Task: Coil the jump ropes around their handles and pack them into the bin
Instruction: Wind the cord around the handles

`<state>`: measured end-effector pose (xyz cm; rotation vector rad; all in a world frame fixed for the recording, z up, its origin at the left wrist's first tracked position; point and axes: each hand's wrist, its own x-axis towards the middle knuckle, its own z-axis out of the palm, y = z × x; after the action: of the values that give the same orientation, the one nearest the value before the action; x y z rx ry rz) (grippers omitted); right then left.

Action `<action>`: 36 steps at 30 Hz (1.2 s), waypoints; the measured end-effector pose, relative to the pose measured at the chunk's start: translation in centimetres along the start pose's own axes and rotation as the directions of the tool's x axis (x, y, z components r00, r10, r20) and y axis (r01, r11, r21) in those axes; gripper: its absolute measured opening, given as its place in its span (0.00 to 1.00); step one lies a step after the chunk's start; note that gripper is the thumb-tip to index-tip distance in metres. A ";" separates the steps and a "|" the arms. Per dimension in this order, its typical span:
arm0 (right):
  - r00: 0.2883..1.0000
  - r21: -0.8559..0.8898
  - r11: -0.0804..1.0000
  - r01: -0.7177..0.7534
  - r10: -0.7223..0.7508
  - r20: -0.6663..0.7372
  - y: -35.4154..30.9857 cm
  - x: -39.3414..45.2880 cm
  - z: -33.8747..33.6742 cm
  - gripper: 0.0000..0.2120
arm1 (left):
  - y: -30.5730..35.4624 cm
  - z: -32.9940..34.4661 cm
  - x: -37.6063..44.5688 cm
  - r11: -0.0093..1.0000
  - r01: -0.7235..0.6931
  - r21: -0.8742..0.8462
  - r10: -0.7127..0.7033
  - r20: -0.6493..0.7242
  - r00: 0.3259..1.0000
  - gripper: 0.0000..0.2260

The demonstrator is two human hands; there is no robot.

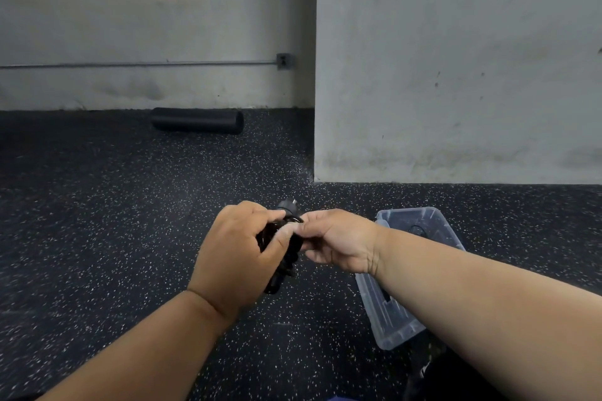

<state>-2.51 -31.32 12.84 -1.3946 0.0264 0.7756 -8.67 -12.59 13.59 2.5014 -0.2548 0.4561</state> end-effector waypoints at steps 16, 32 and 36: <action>0.995 0.054 0.994 -0.097 0.096 0.025 -0.9 -0.6 0.1 0.15 | -0.5 -0.3 0.8 0.992 0.059 -0.110 -0.054 0.043 0.998 0.06; 1.000 0.051 0.999 -0.002 0.003 -0.002 -0.5 -0.7 0.6 0.10 | -0.6 -1.5 1.1 1.000 -0.022 0.019 0.019 0.137 0.990 0.12; 0.999 0.083 0.996 -0.037 0.037 0.000 -0.5 -0.5 0.3 0.10 | -0.6 -2.1 1.0 1.000 0.015 -0.012 -0.013 0.124 0.992 0.09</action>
<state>-2.75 -31.31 13.60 -1.3187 0.0851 0.7961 -8.16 -11.00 15.24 2.5205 -0.2871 0.2929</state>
